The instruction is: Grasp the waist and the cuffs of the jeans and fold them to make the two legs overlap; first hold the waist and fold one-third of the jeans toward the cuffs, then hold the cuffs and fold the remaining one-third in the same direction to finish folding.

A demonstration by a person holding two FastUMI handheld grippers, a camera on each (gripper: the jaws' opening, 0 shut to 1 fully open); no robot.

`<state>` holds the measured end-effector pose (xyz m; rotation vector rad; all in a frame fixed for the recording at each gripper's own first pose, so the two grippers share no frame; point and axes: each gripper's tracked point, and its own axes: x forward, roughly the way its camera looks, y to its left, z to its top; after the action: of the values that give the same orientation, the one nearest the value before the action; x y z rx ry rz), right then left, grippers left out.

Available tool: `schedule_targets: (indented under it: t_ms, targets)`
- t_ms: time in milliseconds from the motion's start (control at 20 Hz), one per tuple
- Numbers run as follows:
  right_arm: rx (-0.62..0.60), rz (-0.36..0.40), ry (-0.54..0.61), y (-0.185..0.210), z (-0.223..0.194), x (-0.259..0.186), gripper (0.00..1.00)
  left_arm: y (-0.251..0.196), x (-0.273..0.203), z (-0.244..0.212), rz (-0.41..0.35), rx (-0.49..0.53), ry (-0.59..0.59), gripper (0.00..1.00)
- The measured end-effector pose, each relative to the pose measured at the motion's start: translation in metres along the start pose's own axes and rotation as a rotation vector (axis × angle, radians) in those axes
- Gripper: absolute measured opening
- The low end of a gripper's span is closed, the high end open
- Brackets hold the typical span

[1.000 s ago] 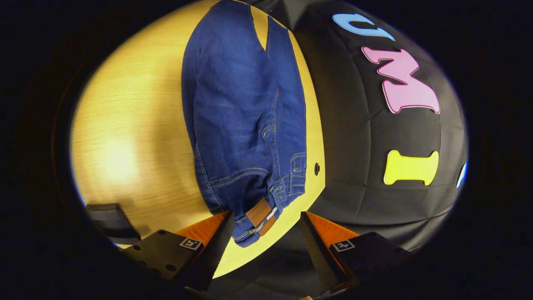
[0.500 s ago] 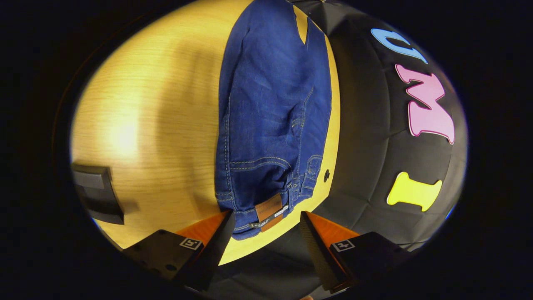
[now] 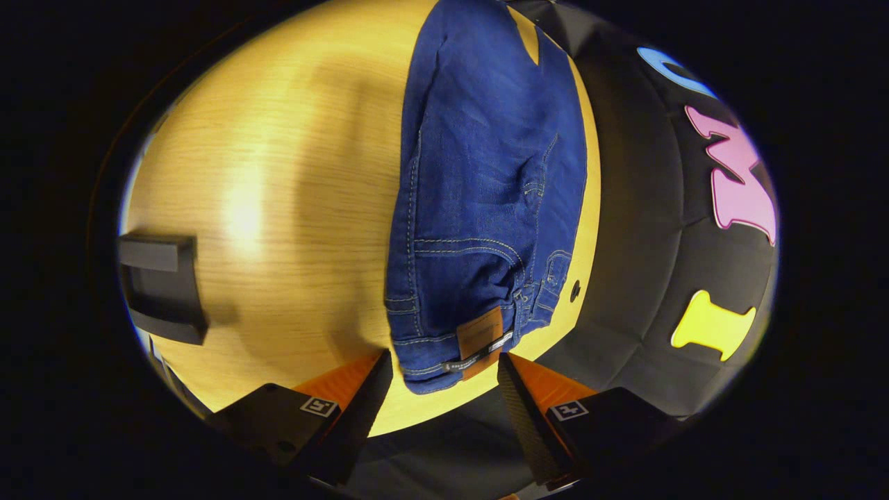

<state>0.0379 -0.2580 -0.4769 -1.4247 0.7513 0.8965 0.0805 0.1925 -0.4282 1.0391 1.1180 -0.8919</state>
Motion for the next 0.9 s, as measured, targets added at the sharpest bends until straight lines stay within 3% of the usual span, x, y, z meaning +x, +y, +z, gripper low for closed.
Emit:
schedule_targets:
  t_ms: [150,200,250,400,550,700,900]
  targets:
    - [0.032,0.005,0.020,-0.005,0.004,0.011,0.93,0.001,0.000,0.002,0.014,-0.024,-0.013,0.06]
    - [0.035,0.038,0.023,0.002,0.008,0.018,0.92,0.001,0.000,0.003,0.028,-0.034,-0.021,0.02]
    - [0.018,0.055,0.024,0.005,0.012,0.020,0.84,0.001,0.001,0.002,0.043,-0.045,-0.023,0.06]
    - [0.036,0.039,0.023,-0.001,0.015,0.027,0.28,0.003,0.002,0.003,0.077,-0.109,-0.027,0.06]
    - [0.196,0.108,0.026,0.000,0.015,0.029,0.06,0.003,0.004,0.003,0.086,-0.132,-0.019,0.06]
    - [0.175,0.134,0.014,-0.012,0.020,0.018,0.06,0.002,0.002,0.007,0.052,-0.147,-0.011,0.06]
    - [0.215,0.171,-0.006,-0.035,0.017,0.006,0.06,0.001,-0.015,0.031,-0.075,-0.217,-0.034,0.06]
